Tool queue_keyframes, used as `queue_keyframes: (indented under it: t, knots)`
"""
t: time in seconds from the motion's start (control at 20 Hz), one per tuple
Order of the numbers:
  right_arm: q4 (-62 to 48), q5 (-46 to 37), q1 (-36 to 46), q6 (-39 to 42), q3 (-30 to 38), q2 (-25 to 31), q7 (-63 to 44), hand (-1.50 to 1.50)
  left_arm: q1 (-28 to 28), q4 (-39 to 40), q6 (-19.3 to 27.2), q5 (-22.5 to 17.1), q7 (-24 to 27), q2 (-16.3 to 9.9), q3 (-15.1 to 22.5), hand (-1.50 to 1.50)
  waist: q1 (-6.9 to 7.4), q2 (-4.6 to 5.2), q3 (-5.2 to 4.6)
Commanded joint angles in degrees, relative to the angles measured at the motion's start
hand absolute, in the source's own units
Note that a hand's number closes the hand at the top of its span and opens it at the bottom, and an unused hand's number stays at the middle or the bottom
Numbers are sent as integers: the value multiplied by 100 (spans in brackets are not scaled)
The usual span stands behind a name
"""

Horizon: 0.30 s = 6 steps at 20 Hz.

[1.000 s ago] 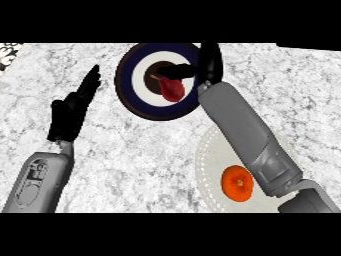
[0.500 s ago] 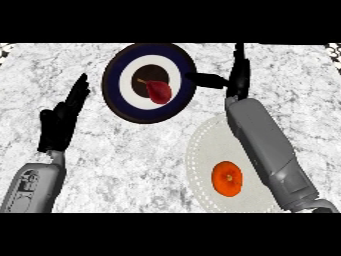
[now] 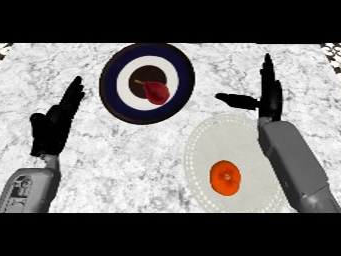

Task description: Pick the pear from the placemat and place it in the plate

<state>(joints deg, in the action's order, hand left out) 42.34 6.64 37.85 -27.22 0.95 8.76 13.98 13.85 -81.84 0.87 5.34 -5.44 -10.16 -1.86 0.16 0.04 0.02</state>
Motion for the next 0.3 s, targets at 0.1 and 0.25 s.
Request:
queue_keyframes:
  t: [0.1,0.25]
  knots:
    - [-220,181,-310,568,420,230,580,-150,-97,-471,132,201,-387,131,136,0,25,2,1]
    - [-162,-54,-234,470,306,198,392,-150,83,-403,-25,122,-462,48,-7,0,9,-1,-1]
